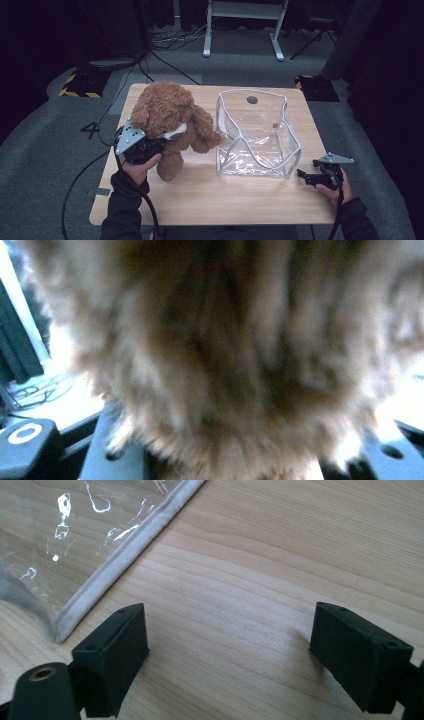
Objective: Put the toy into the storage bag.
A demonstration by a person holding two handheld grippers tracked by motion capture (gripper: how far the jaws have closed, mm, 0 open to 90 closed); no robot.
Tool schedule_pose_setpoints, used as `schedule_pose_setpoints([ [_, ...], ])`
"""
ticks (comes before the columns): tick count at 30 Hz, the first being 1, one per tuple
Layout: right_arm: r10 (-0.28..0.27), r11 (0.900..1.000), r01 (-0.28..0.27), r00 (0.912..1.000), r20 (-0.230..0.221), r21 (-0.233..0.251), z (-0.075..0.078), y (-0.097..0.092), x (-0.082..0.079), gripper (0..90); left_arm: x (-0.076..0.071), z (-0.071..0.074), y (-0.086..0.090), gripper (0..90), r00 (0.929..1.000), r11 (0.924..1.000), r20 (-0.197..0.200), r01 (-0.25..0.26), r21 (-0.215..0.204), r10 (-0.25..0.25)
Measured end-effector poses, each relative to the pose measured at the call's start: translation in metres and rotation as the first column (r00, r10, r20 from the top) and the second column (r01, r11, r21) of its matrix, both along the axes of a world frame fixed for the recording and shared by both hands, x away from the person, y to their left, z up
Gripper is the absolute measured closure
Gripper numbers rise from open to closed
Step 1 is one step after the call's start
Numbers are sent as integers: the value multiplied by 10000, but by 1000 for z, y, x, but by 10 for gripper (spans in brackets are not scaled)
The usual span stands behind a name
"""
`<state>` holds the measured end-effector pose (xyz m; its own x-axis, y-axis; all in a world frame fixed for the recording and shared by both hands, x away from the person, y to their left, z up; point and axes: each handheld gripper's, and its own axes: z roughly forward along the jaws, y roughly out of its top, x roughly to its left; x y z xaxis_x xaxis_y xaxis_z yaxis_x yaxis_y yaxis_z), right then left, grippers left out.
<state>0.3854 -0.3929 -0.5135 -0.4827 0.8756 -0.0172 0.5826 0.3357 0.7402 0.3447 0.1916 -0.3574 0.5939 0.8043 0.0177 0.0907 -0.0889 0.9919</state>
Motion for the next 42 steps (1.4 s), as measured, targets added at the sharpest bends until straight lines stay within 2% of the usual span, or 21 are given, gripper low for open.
schedule_pose_setpoints([
  [5,1,10000,-1,10000,-1,-1,0,0,0,152,7,18,-5,520,9997,9999,218,-53,-128,56],
  [13,1,10000,-1,10000,-1,0,0,0,0,152,14,31,-13,519,9993,9996,365,-41,-285,51],
  [18,1,10000,-1,10000,0,-1,0,0,0,152,18,42,-16,519,9988,9985,495,6,-551,21],
  [29,4,10000,-4,10000,-5,2,0,0,0,152,24,74,-29,518,9963,9993,851,100,-347,-70],
  [35,5,10000,-5,10000,-5,3,0,0,0,152,28,96,-40,518,9939,9995,1095,133,-279,-102],
  [36,4,10000,-4,10000,-5,3,0,0,0,152,28,100,-43,517,9937,9992,1096,286,-268,-255],
  [40,8,10000,-8,10000,-4,2,0,0,0,152,32,113,-57,517,9920,9989,1183,458,-112,-442],
  [41,12,10000,-12,10000,10,-8,0,0,0,152,34,118,-66,517,9914,9990,1233,436,28,-437],
  [42,12,10000,-12,10000,10,-6,0,0,0,152,34,118,-66,517,9914,9990,1233,436,28,-437],
])
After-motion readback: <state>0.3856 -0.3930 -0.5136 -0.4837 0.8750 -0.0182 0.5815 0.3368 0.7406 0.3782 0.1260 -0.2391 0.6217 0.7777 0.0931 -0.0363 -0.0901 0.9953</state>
